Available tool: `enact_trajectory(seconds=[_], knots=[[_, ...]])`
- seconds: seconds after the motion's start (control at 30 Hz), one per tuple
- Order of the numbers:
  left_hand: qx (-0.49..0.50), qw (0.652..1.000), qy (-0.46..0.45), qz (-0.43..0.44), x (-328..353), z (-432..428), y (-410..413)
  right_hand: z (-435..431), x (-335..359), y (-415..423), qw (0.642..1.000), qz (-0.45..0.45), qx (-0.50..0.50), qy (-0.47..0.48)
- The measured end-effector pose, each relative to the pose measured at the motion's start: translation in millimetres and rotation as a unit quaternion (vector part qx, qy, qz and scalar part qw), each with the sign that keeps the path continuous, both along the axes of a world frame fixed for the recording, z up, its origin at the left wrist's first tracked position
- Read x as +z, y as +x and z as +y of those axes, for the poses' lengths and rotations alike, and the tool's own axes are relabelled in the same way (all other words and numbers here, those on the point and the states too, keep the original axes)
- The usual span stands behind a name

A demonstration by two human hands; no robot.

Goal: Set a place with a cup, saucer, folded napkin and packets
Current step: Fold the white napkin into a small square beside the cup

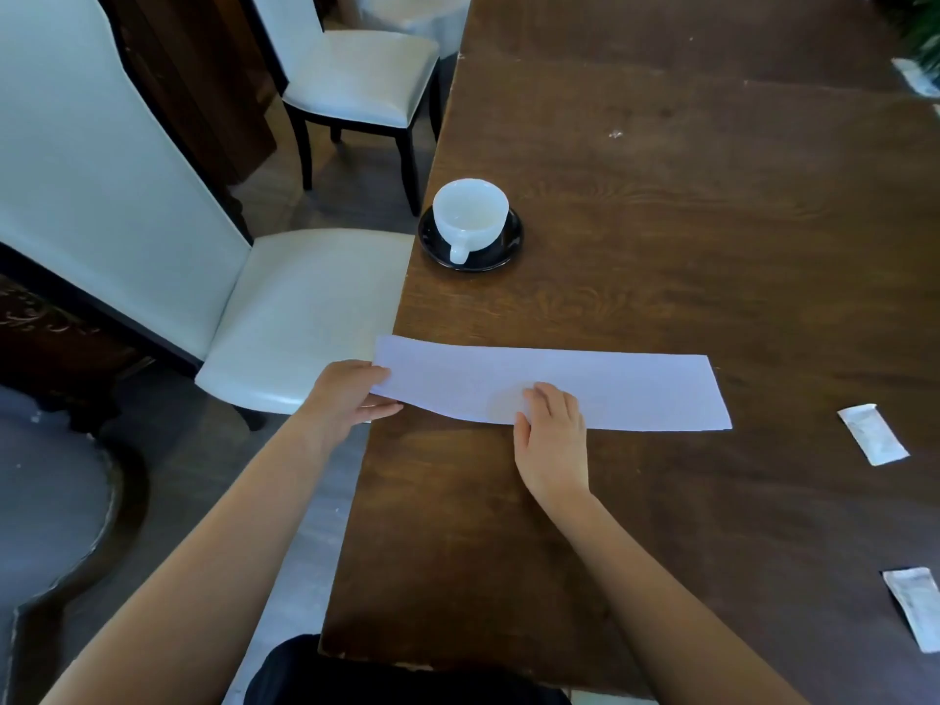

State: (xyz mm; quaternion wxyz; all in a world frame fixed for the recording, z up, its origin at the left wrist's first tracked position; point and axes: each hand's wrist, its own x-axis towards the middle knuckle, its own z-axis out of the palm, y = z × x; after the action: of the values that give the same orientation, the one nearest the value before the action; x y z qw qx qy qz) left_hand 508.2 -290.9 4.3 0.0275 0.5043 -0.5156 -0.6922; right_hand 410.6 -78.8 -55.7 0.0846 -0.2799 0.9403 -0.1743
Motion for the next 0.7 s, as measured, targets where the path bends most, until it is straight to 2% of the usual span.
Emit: enact_trajectory(seconds=[0.17,0.33,0.47,0.57,0.7], knots=[[-0.006,0.998,-0.010,0.061,26.7,4.8,-8.2,5.6,-6.1,4.3,1.000,-0.016,0.024,0.000],[-0.047,0.992,-0.051,0.101,66.7,21.8,-37.4,7.5,1.9,1.6,0.989,-0.088,0.006,-0.122],[-0.096,0.983,-0.066,0.142,93.8,54.2,-72.6,9.7,8.1,2.4,0.987,-0.062,-0.001,-0.146],[-0.128,0.978,-0.056,0.157,106.8,81.8,-103.7,11.2,9.5,4.0,0.990,-0.008,-0.049,-0.134],[-0.184,0.971,-0.065,0.140,114.1,118.7,-145.9,13.5,14.4,3.6,0.972,-0.061,-0.149,-0.170]])
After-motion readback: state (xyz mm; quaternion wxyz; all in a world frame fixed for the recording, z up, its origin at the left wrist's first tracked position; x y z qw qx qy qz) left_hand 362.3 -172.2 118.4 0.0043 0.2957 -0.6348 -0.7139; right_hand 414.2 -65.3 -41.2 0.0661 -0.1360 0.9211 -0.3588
